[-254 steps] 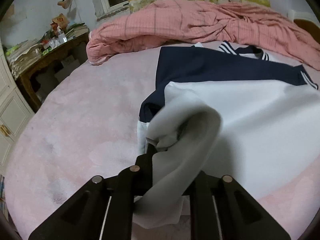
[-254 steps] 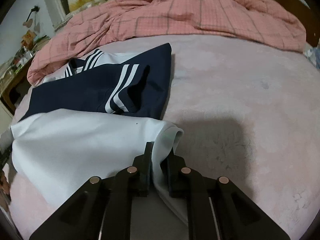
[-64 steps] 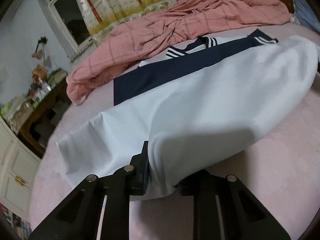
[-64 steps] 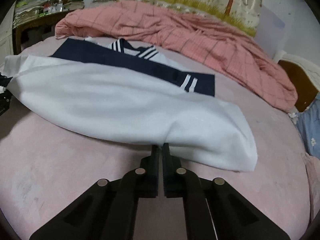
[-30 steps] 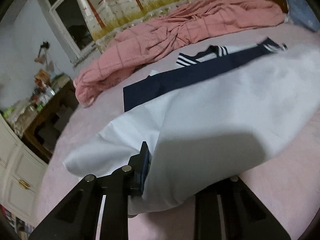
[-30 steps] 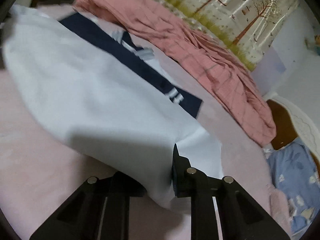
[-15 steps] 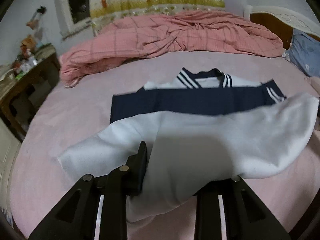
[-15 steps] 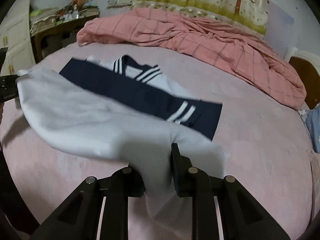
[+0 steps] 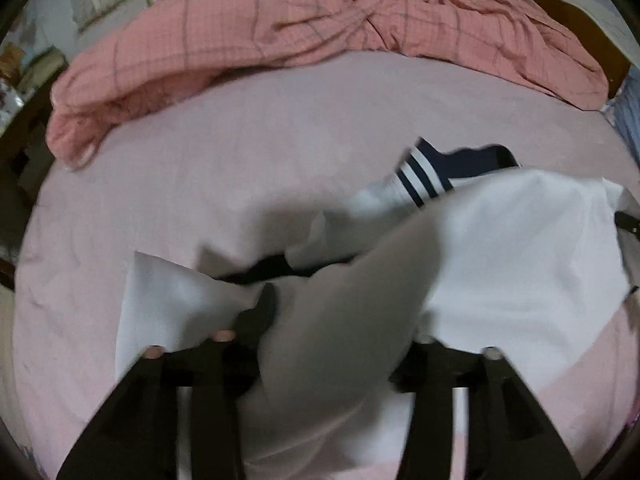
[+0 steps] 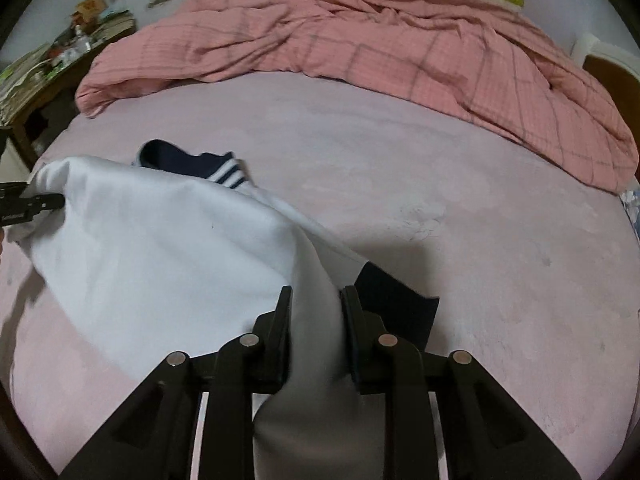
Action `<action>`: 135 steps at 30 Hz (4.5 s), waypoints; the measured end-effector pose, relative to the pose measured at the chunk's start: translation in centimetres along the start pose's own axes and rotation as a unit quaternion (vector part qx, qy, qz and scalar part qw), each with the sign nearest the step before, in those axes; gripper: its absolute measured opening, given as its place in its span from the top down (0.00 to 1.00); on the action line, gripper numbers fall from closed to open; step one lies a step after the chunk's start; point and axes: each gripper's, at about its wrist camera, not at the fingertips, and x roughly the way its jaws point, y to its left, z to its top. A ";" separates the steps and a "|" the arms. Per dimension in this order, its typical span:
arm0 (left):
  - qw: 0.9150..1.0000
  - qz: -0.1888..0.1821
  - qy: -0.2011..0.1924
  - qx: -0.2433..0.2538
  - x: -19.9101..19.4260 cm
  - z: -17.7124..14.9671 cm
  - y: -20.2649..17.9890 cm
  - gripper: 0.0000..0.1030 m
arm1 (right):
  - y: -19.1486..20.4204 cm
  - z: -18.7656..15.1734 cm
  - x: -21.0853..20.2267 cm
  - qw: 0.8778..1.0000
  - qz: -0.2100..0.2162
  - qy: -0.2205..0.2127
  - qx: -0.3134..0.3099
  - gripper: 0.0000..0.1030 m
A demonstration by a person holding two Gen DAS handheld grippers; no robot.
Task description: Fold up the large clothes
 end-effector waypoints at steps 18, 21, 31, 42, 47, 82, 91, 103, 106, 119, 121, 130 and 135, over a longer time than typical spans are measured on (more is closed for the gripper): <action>0.953 -0.022 -0.302 0.003 -12.5 -8.2 2.0 0.04 | 2.0 -4.7 -10.1 0.985 0.002 -0.170 -0.010 0.37; 0.959 -0.032 -0.283 0.001 -10.5 -6.8 1.3 0.16 | 2.9 -6.2 -7.7 0.992 0.007 -0.127 0.014 0.44; 0.975 0.063 -0.170 -0.128 1.6 -3.7 5.4 0.33 | -2.1 -3.6 2.4 0.989 0.007 -0.103 0.101 0.78; 0.962 0.066 -0.234 -0.123 -0.9 -5.5 4.9 0.24 | -2.1 -2.6 3.8 0.985 0.010 -0.129 0.118 0.78; 0.954 0.074 -0.273 -0.100 -4.1 -6.2 2.5 0.24 | -0.1 -2.8 1.0 0.984 0.018 -0.155 0.085 0.78; 0.971 -0.200 -0.073 -0.111 -0.9 -4.9 -9.5 0.84 | 9.6 -0.9 1.7 0.967 0.220 0.022 0.130 0.85; 0.971 -0.178 -0.052 -0.154 1.0 -5.1 -7.0 0.89 | 13.5 2.8 3.7 0.981 0.164 0.060 0.089 0.85; 0.967 -0.185 -0.046 -0.168 2.4 -5.2 -6.2 0.96 | 14.0 6.9 10.9 0.983 0.122 0.071 0.119 0.90; 0.966 -0.191 -0.046 -0.168 2.7 -5.1 -6.0 0.96 | 13.7 7.5 12.5 0.979 0.123 0.069 0.150 0.91; 0.964 -0.194 -0.049 -0.172 2.2 -5.0 -6.0 0.96 | 15.7 -1.5 3.8 0.982 0.148 0.085 0.080 0.87; 0.966 -0.188 -0.051 -0.168 2.2 -5.0 -6.3 0.96 | 14.8 -3.2 3.5 0.979 0.149 0.089 0.108 0.87; 0.973 -0.161 -0.063 -0.153 1.9 -5.0 -6.7 0.96 | 13.8 -2.1 6.2 0.976 0.149 0.076 0.138 0.89; 0.969 -0.174 -0.066 -0.162 1.9 -5.0 -6.2 0.96 | 13.2 -4.2 4.7 0.972 0.171 0.004 0.161 0.88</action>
